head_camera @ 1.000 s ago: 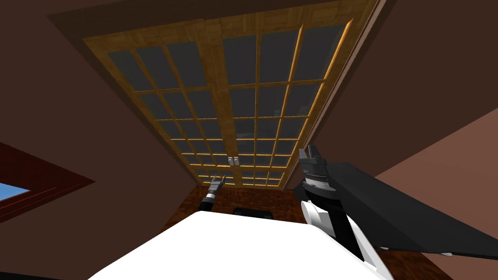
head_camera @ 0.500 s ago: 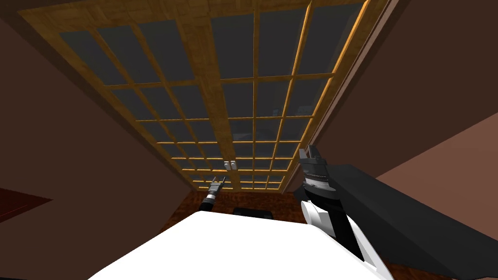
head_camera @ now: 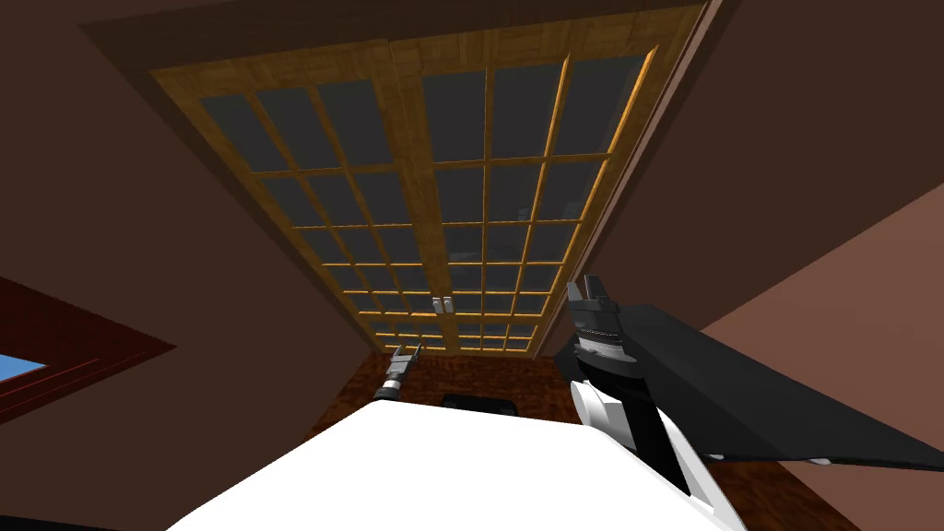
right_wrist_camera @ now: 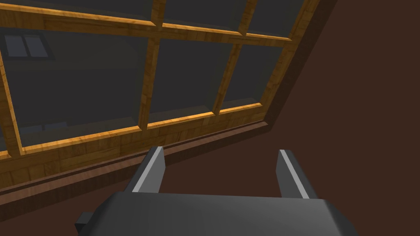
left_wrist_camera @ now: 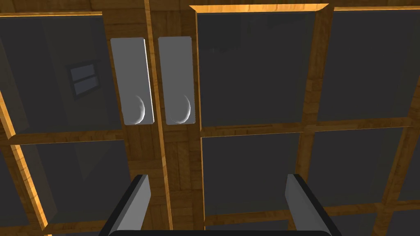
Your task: Pull the door open
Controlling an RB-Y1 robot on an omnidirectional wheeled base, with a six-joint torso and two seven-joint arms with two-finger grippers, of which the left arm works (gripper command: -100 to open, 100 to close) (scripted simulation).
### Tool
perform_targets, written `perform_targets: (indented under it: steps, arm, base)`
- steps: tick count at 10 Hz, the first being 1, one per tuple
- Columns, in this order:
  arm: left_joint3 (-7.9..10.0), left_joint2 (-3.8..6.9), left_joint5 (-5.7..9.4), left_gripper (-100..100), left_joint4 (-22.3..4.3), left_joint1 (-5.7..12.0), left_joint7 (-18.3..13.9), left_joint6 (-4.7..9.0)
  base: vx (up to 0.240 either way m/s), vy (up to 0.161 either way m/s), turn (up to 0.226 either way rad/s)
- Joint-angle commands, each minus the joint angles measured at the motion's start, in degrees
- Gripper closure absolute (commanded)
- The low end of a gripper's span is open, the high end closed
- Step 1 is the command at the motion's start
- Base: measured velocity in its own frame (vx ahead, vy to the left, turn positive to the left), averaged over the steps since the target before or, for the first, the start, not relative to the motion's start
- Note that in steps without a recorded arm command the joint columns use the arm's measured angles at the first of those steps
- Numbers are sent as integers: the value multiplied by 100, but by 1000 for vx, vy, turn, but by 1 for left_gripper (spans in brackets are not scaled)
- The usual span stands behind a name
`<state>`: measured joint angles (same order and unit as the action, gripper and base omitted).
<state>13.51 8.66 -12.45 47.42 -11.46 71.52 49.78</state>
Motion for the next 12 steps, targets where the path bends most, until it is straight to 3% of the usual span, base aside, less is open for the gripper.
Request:
perform_targets:
  steps: [1, 5, 7, 8, 9, 12]
  arm:
    - [131, 1, 52, -100, 19, -162, 53, -131]
    - [525, 8, 222, -100, -243, -403, 259, -247]
    - [525, 8, 222, -100, -243, -403, 259, -247]
    - [690, 1, 295, -100, -346, -469, 353, -296]
    - [690, 1, 295, -100, -346, -469, 353, -296]
    - [999, -44, 438, -100, -522, -499, 557, -390]
  base:
    - [-175, 28, 0]
    - [-196, 44, -21]
    - [-70, 23, -7]
    - [-79, 5, -78]
    - [-79, 10, -26]
    - [-89, 43, -88]
